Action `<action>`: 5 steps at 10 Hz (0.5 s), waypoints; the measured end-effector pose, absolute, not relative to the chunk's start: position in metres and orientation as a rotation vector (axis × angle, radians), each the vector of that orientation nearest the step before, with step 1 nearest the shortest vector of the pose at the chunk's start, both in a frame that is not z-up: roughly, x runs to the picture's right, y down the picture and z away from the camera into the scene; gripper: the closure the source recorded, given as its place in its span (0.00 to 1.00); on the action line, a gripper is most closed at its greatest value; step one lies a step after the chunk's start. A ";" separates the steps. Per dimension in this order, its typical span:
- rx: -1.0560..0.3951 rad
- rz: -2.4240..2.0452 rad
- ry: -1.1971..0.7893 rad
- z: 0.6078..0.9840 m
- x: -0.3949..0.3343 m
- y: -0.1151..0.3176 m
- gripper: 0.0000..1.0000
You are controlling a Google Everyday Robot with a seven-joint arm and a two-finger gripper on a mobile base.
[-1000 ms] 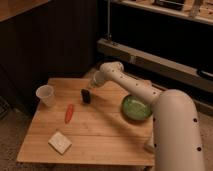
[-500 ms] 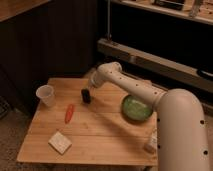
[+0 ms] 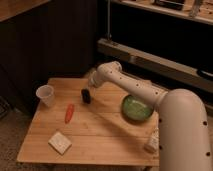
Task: Knock the eraser over
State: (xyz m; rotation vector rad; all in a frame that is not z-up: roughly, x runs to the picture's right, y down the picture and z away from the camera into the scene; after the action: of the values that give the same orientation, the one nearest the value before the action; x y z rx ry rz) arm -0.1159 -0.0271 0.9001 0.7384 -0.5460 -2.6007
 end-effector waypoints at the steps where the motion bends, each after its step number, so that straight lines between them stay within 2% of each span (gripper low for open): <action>1: 0.741 -2.607 -0.546 0.896 -0.114 -0.029 0.67; 3: 0.757 -2.628 -0.539 0.891 -0.115 -0.031 0.56; 5: 0.768 -2.642 -0.533 0.891 -0.116 -0.031 0.53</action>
State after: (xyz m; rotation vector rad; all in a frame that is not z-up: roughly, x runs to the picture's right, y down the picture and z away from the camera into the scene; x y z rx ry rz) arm -0.1164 -0.0307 0.8909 0.7681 -0.5331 -2.6420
